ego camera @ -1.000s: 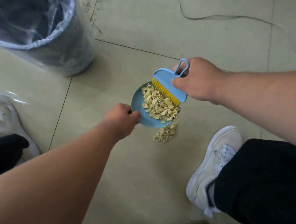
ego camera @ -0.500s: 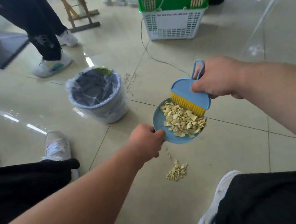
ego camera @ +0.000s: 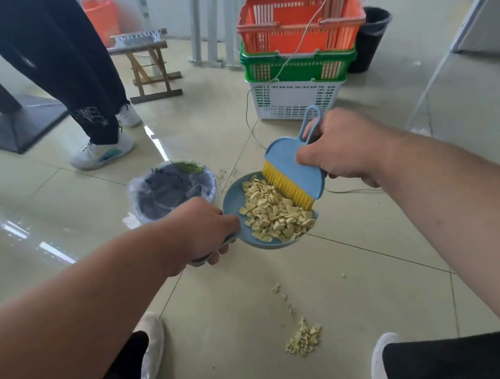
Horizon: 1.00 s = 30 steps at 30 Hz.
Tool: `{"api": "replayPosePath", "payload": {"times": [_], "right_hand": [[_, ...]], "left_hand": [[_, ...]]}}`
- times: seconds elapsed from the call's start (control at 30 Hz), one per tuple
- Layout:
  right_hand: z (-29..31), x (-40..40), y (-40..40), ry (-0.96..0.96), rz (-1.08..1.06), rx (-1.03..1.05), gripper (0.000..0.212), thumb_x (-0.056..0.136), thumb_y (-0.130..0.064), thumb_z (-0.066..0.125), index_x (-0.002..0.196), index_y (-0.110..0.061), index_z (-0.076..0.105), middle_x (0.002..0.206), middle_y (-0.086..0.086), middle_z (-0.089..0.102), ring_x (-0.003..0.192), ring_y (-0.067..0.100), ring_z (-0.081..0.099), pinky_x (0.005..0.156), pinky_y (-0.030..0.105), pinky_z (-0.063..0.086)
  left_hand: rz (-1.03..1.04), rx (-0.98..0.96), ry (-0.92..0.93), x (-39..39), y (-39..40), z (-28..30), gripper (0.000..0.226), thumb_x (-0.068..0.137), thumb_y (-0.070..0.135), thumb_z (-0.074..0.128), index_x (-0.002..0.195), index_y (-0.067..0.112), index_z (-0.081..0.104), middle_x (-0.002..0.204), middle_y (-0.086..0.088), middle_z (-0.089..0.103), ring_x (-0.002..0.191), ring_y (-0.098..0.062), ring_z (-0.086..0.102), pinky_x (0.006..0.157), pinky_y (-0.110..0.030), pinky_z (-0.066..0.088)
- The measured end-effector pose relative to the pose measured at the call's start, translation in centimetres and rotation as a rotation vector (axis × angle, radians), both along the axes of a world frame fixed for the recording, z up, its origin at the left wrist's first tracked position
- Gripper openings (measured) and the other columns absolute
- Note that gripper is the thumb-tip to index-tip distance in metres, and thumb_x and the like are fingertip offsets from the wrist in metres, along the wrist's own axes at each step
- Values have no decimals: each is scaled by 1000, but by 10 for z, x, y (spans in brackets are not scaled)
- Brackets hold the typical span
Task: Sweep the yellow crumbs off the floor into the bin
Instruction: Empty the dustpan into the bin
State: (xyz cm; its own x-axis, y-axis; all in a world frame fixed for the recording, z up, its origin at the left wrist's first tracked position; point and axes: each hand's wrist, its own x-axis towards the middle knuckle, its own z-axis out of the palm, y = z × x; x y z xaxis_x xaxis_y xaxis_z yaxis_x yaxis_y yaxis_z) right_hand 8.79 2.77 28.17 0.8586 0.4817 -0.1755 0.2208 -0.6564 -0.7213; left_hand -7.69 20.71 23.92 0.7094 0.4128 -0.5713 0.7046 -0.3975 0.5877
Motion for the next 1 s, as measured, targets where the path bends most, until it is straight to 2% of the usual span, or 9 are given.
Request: {"api": "replayPosePath", "payload": {"times": [0.1,0.23,0.3,0.43,0.53,0.67,0.8,0.9,1.0], "right_hand": [[10,-11,13,-27,-29,87,16,80,-22,74,90,-10,70,93,18,74,68,23,60,58,37,49],[10,-33,21,-88,-80,207,17,81,-21,75,70,-11,67,57,-4,58,46,9,46,45,22,39],[4,-41,21,-124,-103,222,18,80,-23,72,67,-13,64,50,-9,49,42,8,39,40,19,35],[-6,-36,23,-195,-68,119,13,80,-28,69,78,-15,70,58,-4,61,49,12,48,44,24,41],[-10,-22,26,-194,-68,104,13,82,-27,69,82,-15,73,67,2,71,51,13,53,46,25,44],[-22,-4,32,-192,-52,98,12,83,-28,69,81,-16,73,70,4,72,51,13,54,46,24,45],[-38,14,48,-63,-75,187,10,85,-27,69,85,-19,76,66,-3,71,47,7,52,48,26,45],[-51,24,69,85,-103,267,9,86,-25,71,88,-20,78,67,-6,71,56,12,57,57,32,52],[-64,27,91,165,-141,322,8,86,-24,72,88,-19,78,74,-1,75,62,17,62,60,33,55]], "left_hand": [[-39,66,-10,0,16,16,29,94,24,62,73,6,71,45,0,60,33,-12,49,43,-19,38],[-59,51,-45,1,32,19,30,93,28,66,71,8,70,45,0,60,34,-12,51,40,-18,40],[-113,98,-42,4,39,18,31,96,32,66,74,11,71,50,2,64,38,-11,56,41,-19,46],[-141,92,-22,12,54,13,39,90,36,65,82,0,77,66,-16,72,53,-21,58,56,-30,48],[-148,101,-33,18,61,2,37,95,37,66,89,3,78,68,-6,72,54,-20,62,55,-29,52],[-145,36,-12,25,73,-11,33,93,31,65,79,3,74,65,-6,68,53,-18,55,55,-28,45],[-96,26,38,28,95,-22,33,94,33,63,75,8,75,61,-7,69,51,-18,57,53,-28,46],[-34,10,66,31,114,-30,38,88,38,64,80,2,77,65,-18,71,55,-23,55,57,-32,45],[21,-8,55,34,130,-35,37,84,38,65,79,2,76,64,-12,69,56,-24,53,55,-32,42]]}}
